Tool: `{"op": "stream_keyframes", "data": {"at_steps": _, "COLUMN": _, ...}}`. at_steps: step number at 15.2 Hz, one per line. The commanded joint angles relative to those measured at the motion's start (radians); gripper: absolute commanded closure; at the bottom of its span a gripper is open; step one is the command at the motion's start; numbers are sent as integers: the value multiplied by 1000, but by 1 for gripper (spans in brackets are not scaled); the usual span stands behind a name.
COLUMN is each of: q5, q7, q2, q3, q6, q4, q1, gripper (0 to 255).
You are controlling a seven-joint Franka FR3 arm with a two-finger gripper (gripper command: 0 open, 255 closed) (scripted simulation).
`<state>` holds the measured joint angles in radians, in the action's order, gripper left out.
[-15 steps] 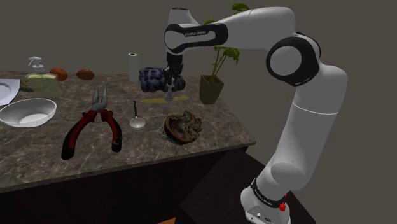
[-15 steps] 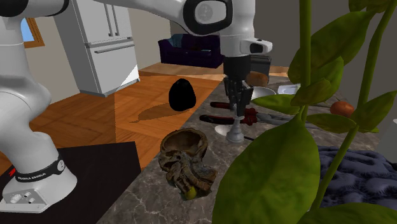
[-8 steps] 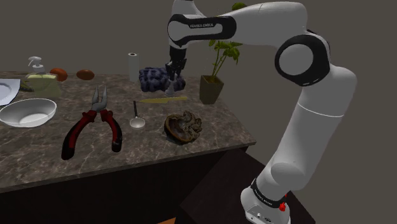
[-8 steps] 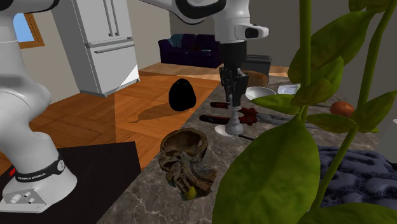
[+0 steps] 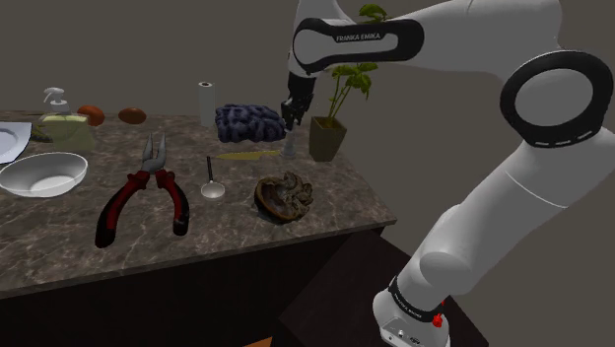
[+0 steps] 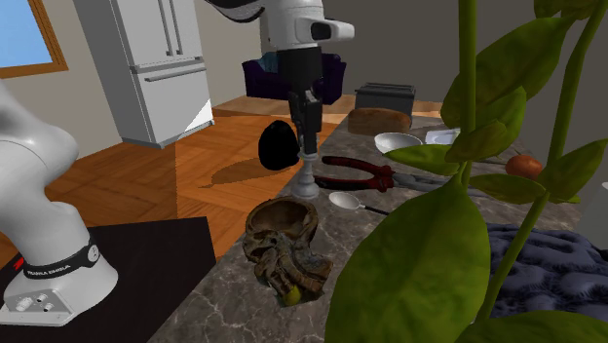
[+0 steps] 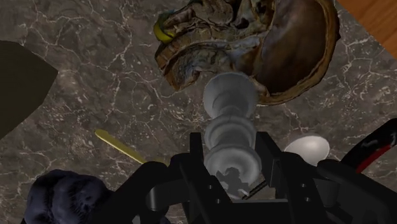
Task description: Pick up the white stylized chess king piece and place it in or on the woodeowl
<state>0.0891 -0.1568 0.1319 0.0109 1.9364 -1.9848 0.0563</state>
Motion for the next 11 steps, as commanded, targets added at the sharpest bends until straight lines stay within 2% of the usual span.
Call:
{"op": "stream_keyframes", "data": {"at_steps": 1, "q5": 0, "q7": 1, "q2": 81, "q3": -1, "q6": -12, "q4": -69, "q1": -1, "gripper": 255}}
{"op": "stream_keyframes", "data": {"at_steps": 3, "q5": 1, "q7": -2, "q2": 160, "q3": 0, "q6": -28, "q4": -132, "q1": 0, "gripper": 255}}
{"op": "stream_keyframes", "data": {"at_steps": 11, "q5": 4, "q7": 5, "q2": 157, "q3": 1, "q6": 65, "q4": -222, "q1": 1, "gripper": 255}}
